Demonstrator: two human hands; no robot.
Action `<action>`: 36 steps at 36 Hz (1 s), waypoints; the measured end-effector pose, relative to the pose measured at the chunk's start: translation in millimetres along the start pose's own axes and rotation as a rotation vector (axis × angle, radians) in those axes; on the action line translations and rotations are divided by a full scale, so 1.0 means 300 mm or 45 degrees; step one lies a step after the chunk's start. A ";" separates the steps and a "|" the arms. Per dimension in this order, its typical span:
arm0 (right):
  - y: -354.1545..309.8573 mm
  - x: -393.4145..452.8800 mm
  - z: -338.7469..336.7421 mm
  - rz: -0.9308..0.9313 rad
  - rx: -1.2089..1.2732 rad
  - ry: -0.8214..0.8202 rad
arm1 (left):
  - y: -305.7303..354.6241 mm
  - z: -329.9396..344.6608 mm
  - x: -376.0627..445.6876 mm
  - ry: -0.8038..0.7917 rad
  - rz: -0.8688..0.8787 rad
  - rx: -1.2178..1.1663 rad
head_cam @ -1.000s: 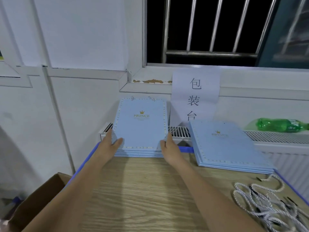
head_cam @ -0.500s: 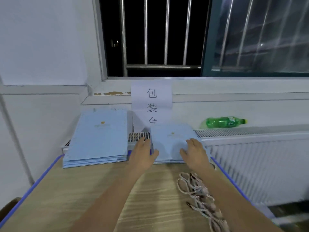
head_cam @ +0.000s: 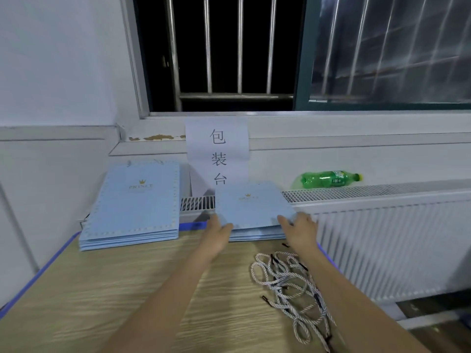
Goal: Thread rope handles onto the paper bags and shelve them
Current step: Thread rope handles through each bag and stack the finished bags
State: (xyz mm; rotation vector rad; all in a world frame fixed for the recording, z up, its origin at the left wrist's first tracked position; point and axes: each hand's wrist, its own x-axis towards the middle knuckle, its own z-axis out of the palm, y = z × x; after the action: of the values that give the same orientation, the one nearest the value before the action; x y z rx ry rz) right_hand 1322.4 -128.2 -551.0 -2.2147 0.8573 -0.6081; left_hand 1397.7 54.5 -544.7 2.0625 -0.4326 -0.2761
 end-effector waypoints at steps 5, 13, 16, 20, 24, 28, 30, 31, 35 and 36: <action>-0.064 -0.052 -0.044 -0.032 0.332 0.061 | 0.039 -0.024 -0.020 0.038 0.032 -0.154; -0.163 -0.137 -0.118 0.048 1.105 0.072 | 0.075 -0.088 -0.096 0.104 0.039 -0.670; -0.197 -0.170 -0.139 0.098 1.502 0.014 | 0.056 -0.122 -0.148 0.154 0.032 -0.838; -0.213 -0.217 -0.145 0.126 1.696 -0.011 | 0.029 -0.196 -0.230 0.139 0.004 -1.147; -0.193 -0.274 -0.127 0.173 1.752 -0.079 | -0.005 -0.310 -0.327 0.107 0.075 -1.165; -0.159 -0.315 -0.099 0.257 1.712 -0.098 | -0.094 -0.412 -0.387 0.222 0.051 -1.170; -0.145 -0.335 -0.084 0.273 1.621 -0.136 | -0.143 -0.468 -0.415 0.304 0.048 -1.169; -0.139 -0.344 -0.076 0.271 1.525 -0.160 | -0.168 -0.496 -0.429 0.332 0.043 -1.162; -0.139 -0.379 -0.031 0.214 1.254 -0.268 | -0.250 -0.576 -0.506 0.219 0.120 -0.874; -0.146 -0.387 -0.015 0.188 1.200 -0.271 | -0.267 -0.586 -0.528 0.117 0.135 -0.773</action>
State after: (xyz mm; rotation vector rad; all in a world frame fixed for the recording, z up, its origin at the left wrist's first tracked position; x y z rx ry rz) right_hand 1258.7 -22.5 -536.5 -1.3147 0.4630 -0.5373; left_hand 1333.1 294.7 -522.9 1.4474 -0.3469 -0.2142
